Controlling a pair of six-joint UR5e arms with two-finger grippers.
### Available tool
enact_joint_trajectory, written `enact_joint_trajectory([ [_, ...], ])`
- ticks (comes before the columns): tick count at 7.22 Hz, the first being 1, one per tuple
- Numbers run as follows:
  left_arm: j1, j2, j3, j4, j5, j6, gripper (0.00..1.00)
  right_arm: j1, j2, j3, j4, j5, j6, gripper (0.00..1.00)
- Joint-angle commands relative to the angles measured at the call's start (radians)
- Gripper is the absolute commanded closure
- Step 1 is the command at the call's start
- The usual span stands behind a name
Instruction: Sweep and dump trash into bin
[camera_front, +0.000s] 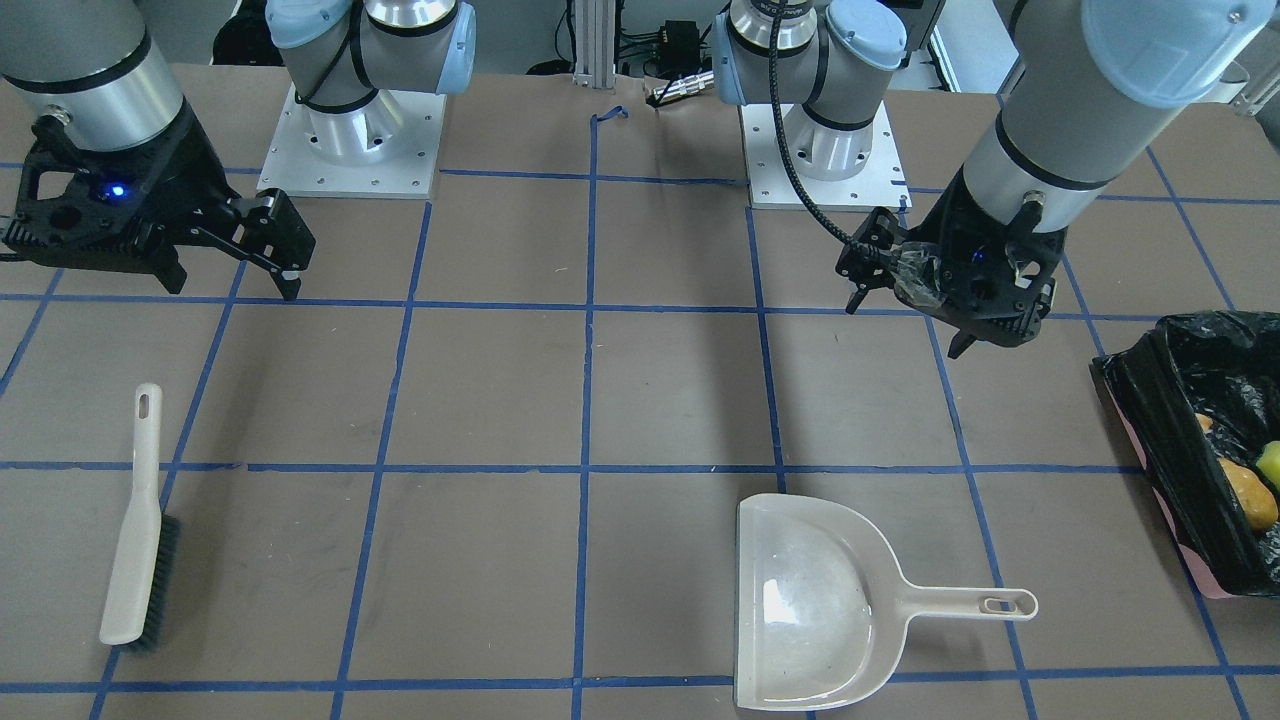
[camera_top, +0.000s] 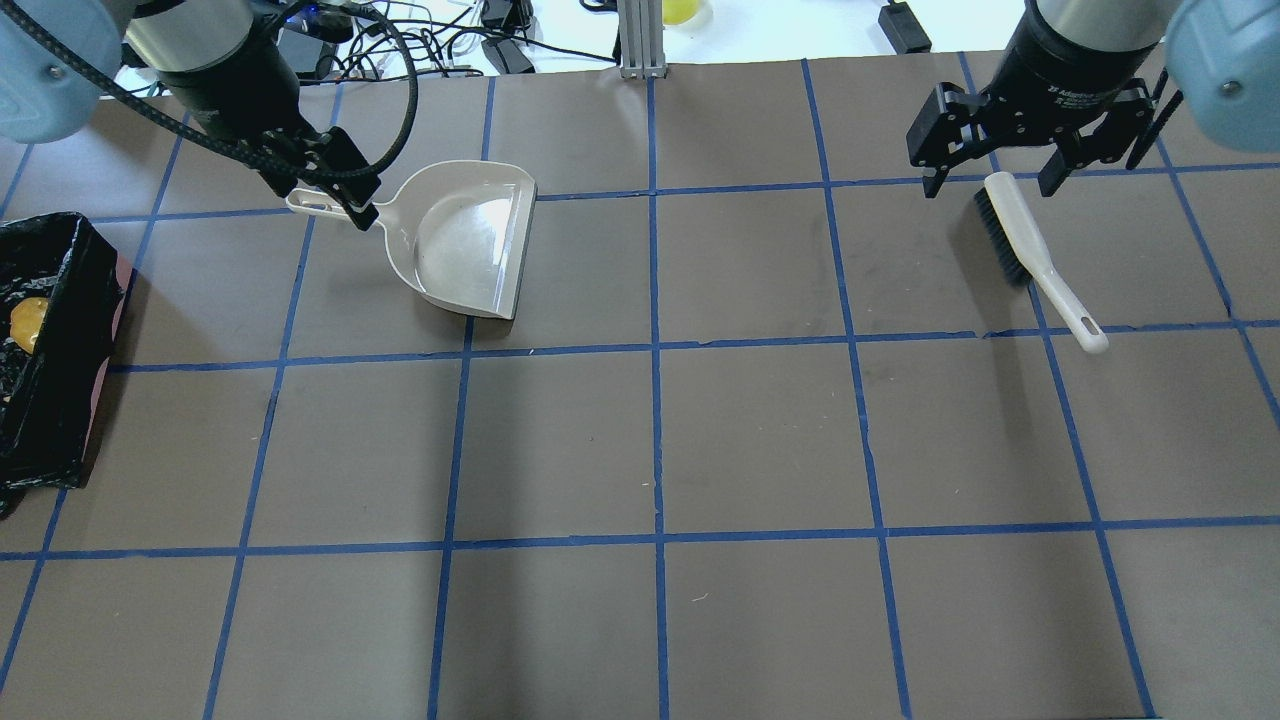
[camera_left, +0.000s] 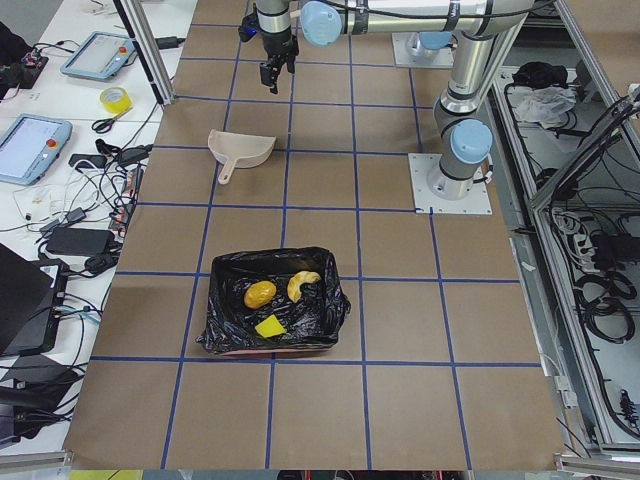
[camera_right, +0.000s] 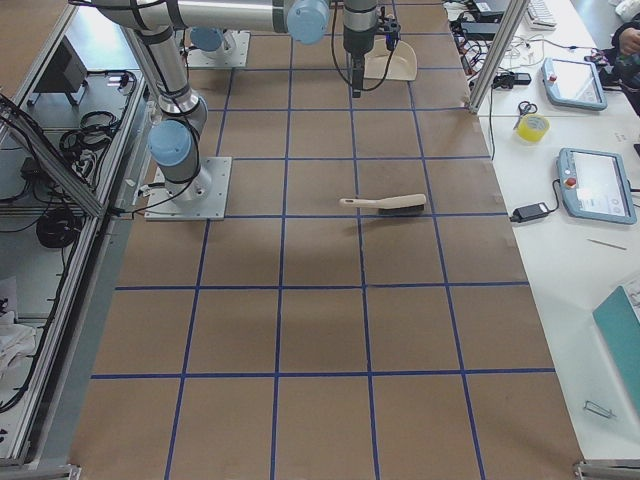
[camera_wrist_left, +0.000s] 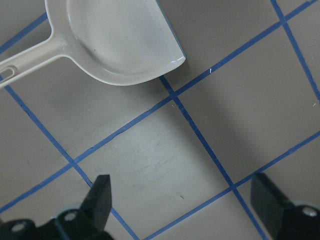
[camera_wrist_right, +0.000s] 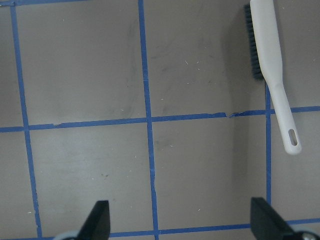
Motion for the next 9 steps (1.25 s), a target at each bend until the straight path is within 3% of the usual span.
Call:
enact_joint_trajectory([
  [1,-0.007,0.06,-0.046,-0.002,0.002,-0.209,0.0,0.0,-0.003,-0.001,-0.004,-0.002,-0.003,0.0],
  [4,-0.03,0.148,-0.12,0.001,0.048,-0.454,0.0,0.0,-0.02,-0.001,-0.007,0.009,-0.008,0.0],
  [9,-0.039,0.151,-0.149,0.007,0.047,-0.458,0.0,0.0,-0.033,0.002,0.003,-0.005,-0.01,0.0],
])
